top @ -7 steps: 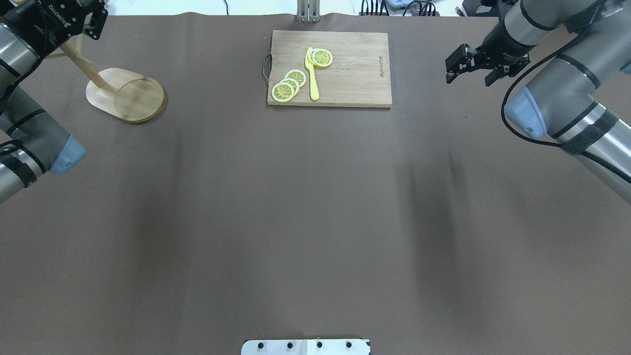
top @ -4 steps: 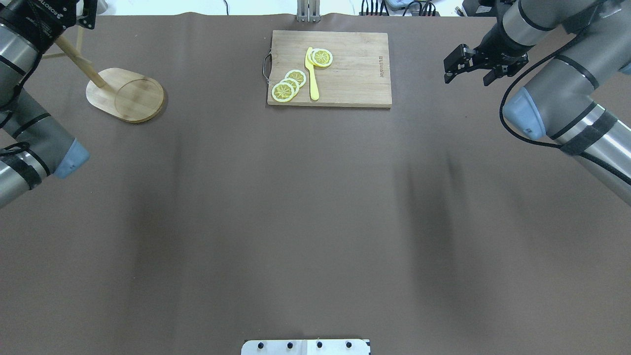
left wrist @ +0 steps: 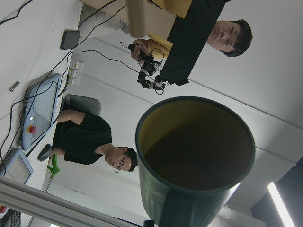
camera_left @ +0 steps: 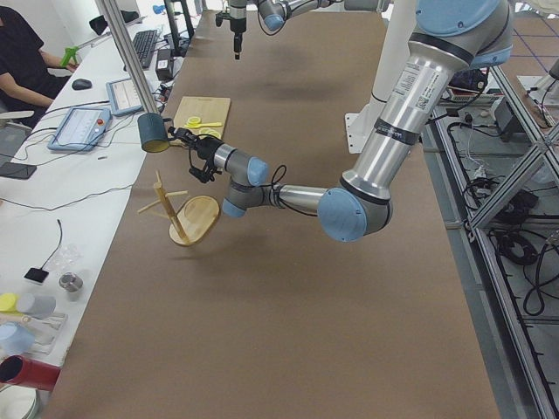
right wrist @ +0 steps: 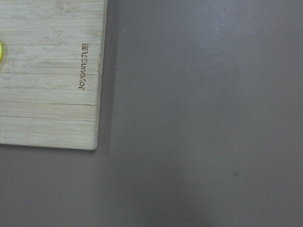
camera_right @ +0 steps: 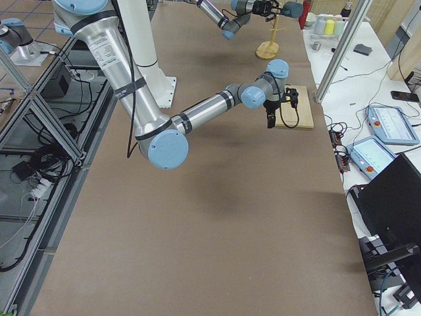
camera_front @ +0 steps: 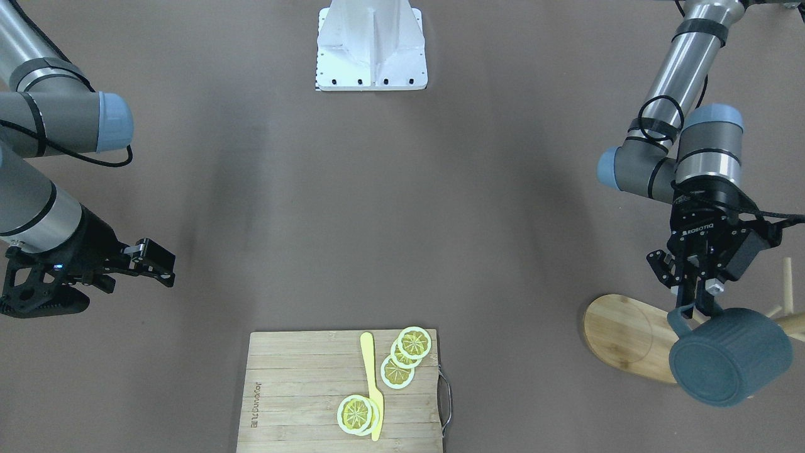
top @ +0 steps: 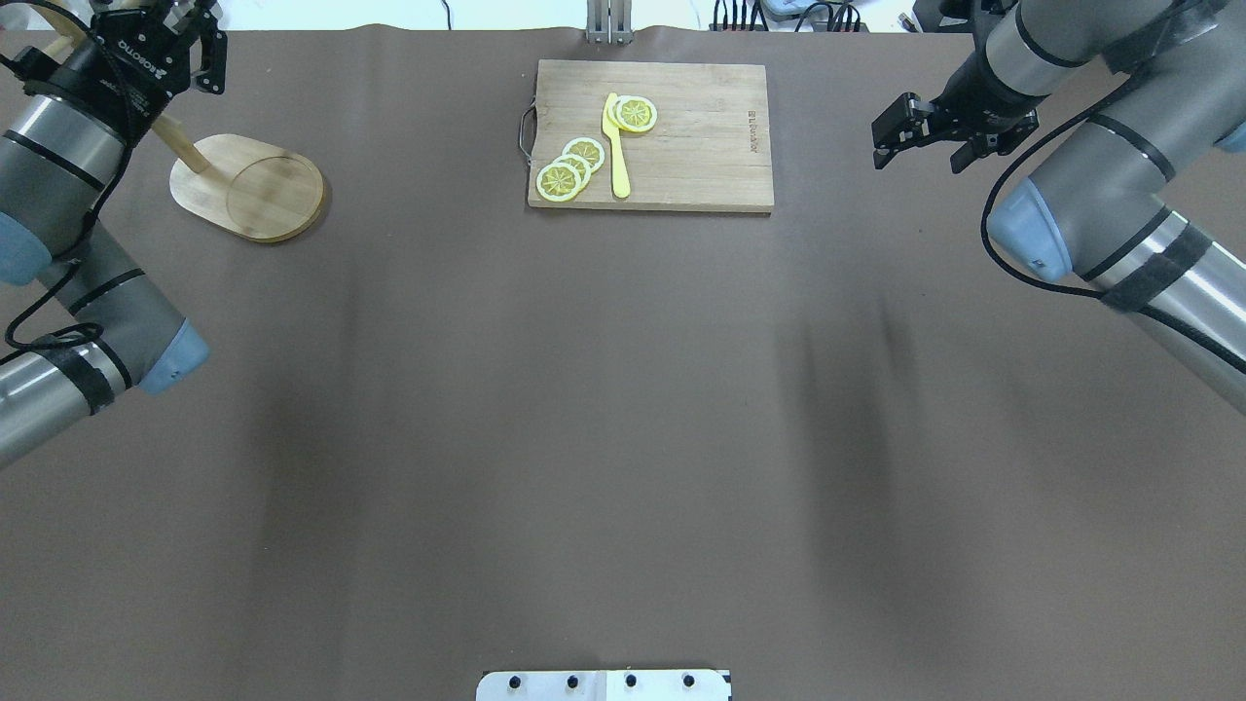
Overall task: Hang cup on storage rack
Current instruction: 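Hook the mug handle onto a rack peg with the left gripper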
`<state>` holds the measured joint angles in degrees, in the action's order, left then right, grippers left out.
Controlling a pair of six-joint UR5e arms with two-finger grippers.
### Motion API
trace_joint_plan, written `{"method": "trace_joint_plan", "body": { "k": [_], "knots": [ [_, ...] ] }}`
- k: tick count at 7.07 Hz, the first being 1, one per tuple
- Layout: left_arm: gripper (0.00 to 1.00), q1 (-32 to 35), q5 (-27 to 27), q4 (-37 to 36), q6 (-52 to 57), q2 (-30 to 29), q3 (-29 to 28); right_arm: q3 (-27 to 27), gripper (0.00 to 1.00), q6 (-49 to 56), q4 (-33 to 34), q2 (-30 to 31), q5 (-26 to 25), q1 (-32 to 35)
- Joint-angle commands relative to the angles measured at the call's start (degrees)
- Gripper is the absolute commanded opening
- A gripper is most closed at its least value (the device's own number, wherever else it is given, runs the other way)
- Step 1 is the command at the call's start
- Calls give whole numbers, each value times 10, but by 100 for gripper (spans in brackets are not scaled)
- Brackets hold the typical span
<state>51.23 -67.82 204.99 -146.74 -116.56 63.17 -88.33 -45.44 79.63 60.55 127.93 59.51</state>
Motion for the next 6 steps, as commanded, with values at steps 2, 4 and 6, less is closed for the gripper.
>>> {"method": "trace_joint_plan", "body": {
  "k": [2, 4, 6],
  "knots": [
    [0, -7, 2, 25, -44, 38, -3, 0, 100, 0, 0, 0, -7, -6],
    [0, -7, 4, 30, -50, 41, -6, -1, 100, 0, 0, -1, -8, -7],
    [0, -7, 2, 32, -74, 60, -7, -8, 100, -10, 1, 0, -8, -12]
  ]
}}
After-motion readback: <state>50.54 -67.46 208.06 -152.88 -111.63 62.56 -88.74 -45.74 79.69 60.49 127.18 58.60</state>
